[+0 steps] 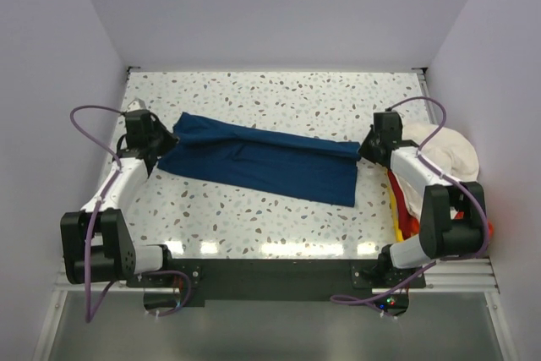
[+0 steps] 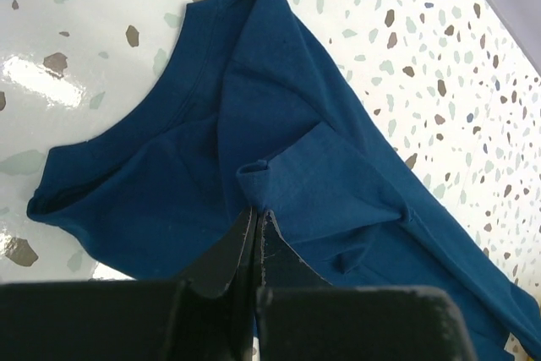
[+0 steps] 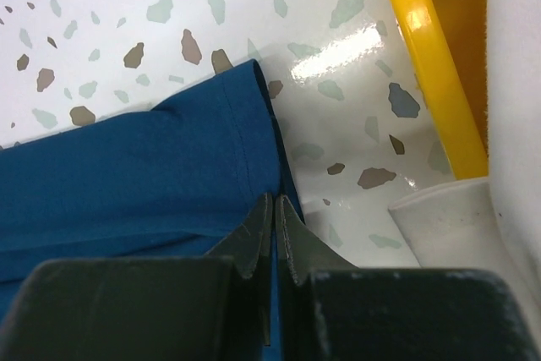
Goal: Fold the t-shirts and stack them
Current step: Fold the tshirt
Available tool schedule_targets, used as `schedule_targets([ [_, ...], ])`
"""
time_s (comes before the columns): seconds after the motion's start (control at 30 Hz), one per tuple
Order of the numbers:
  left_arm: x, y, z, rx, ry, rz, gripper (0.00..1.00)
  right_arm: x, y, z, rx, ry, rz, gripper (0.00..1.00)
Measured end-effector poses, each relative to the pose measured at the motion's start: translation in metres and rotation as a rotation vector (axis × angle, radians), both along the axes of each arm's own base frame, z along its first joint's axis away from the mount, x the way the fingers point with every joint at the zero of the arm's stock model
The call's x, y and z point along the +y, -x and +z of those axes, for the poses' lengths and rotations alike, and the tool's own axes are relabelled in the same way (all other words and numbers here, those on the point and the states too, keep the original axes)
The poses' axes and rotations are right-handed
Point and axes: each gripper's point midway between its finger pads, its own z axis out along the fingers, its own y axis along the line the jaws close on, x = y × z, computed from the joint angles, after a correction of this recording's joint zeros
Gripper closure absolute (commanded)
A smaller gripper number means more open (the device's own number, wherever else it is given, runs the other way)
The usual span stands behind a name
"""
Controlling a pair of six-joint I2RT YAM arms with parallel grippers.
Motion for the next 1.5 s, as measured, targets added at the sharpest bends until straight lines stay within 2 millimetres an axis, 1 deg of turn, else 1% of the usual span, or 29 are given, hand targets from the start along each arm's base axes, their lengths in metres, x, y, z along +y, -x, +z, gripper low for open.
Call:
schedule_targets([
  [0.23, 0.001, 0.009, -0.009, 0.018, 0.012, 0.001, 1.0, 0.0, -0.001, 0.002, -0.017, -0.002, 0.0, 1.0],
  [0.27, 0.002, 0.011, -0.01, 0.02, 0.012, 0.003, 1.0, 0.0, -0.001, 0.002, -0.018, -0.002, -0.001, 0.98],
  [0.33, 0.003, 0.012, -0.011, 0.021, 0.015, 0.004, 1.0, 0.0, 0.0, 0.002, -0.017, -0.003, -0.002, 0.92],
  [0.37, 0.002, 0.013, -0.011, 0.019, 0.016, 0.003, 1.0, 0.0, 0.001, 0.002, -0.018, -0.004, -0.003, 0.87],
  [0.43, 0.002, 0.013, -0.011, 0.017, 0.018, 0.001, 1.0, 0.0, 0.002, 0.002, -0.02, -0.006, -0.006, 0.81],
  [0.5, 0.001, 0.014, -0.014, 0.021, 0.02, -0.001, 1.0, 0.0, 0.004, 0.002, -0.019, -0.006, -0.006, 0.69],
  [0.6, 0.0, 0.017, -0.019, 0.031, 0.025, -0.005, 1.0, 0.001, 0.005, 0.005, -0.028, -0.003, 0.003, 0.64],
  [0.7, -0.001, 0.019, -0.02, 0.035, 0.029, -0.009, 1.0, 0.009, 0.005, 0.008, -0.028, 0.005, 0.029, 0.63],
  [0.73, -0.001, 0.019, -0.021, 0.037, 0.03, -0.01, 1.0, 0.015, 0.005, 0.01, -0.029, 0.009, 0.048, 0.63],
  [0.87, -0.002, 0.02, -0.023, 0.041, 0.033, -0.013, 1.0, 0.049, -0.001, 0.019, -0.042, 0.036, 0.135, 0.62],
  [0.97, -0.002, 0.021, -0.023, 0.041, 0.035, -0.013, 1.0, 0.069, -0.011, 0.019, -0.042, 0.051, 0.178, 0.6],
  [1.0, -0.002, 0.021, -0.024, 0.042, 0.036, -0.014, 1.0, 0.071, -0.013, 0.016, -0.034, 0.057, 0.181, 0.6],
  [1.2, -0.003, 0.024, -0.029, 0.054, 0.04, -0.016, 1.0, 0.064, -0.021, -0.008, 0.029, 0.116, 0.175, 0.6],
  [1.33, -0.004, 0.024, -0.027, 0.047, 0.045, -0.024, 1.0, 0.067, -0.026, -0.019, 0.056, 0.135, 0.191, 0.6],
  [1.5, -0.006, 0.024, -0.023, 0.034, 0.048, -0.031, 1.0, 0.075, -0.021, -0.023, 0.065, 0.14, 0.219, 0.62],
])
